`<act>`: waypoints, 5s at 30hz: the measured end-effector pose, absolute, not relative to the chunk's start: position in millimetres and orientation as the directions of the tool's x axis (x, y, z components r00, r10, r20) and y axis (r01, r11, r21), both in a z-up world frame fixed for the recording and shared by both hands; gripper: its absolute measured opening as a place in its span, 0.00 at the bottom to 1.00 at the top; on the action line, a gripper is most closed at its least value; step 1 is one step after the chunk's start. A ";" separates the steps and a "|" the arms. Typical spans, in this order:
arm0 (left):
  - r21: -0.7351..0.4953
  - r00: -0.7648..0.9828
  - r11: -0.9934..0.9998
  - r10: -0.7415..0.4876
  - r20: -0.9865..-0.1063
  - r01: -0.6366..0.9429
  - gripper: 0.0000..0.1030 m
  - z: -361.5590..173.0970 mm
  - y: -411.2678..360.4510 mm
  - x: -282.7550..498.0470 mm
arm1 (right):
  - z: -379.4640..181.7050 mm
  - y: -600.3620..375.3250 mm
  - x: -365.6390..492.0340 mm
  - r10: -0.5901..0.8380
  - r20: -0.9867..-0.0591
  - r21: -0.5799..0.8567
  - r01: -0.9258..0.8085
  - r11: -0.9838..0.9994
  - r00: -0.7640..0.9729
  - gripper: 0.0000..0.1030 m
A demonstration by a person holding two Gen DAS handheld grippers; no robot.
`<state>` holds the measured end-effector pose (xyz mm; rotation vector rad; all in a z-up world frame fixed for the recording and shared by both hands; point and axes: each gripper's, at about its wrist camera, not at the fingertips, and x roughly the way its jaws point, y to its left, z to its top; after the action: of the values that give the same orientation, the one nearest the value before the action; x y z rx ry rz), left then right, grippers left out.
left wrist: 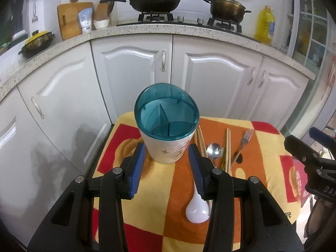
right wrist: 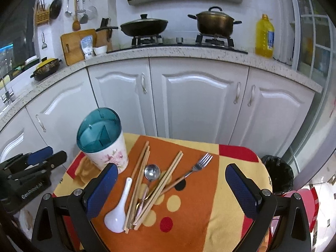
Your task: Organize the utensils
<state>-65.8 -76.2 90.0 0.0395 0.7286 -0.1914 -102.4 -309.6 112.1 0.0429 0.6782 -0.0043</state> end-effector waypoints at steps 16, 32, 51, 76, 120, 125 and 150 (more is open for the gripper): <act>-0.032 0.735 0.978 -0.178 -0.654 0.208 0.40 98.9 -87.3 -71.7 | 118.5 -310.4 -104.4 -0.005 -0.628 0.071 0.064 0.995 0.778 0.99; -0.034 0.740 0.976 -0.187 -0.646 0.217 0.40 100.7 -91.6 -71.7 | 120.9 -311.6 -104.1 -0.014 -0.631 0.064 0.070 0.996 0.776 0.99; -0.023 0.734 0.975 -0.182 -0.655 0.222 0.40 96.9 -93.1 -70.9 | 113.7 -317.4 -101.9 -0.037 -0.642 0.062 0.099 0.993 0.766 0.99; -0.008 0.727 0.974 -0.174 -0.665 0.226 0.40 90.3 -99.1 -69.0 | 104.9 -326.3 -99.9 -0.023 -0.658 0.092 0.112 0.989 0.752 0.99; -0.013 0.735 0.975 -0.176 -0.655 0.222 0.40 93.4 -99.3 -71.0 | 100.9 -330.1 -99.9 -0.004 -0.682 0.107 0.105 0.989 0.732 0.99; -0.014 0.731 0.975 -0.177 -0.659 0.223 0.40 92.0 -99.9 -71.2 | 100.6 -330.5 -99.1 -0.003 -0.684 0.106 0.103 0.989 0.730 0.99; -0.149 0.540 0.944 -0.294 -0.788 0.296 0.40 27.8 -105.4 -45.5 | 44.2 -353.4 -81.2 0.080 -0.739 0.186 0.089 0.978 0.669 0.78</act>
<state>-45.5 -105.4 27.8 0.0023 0.9365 -0.3501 -81.2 -353.4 44.2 0.2142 0.8396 -0.0054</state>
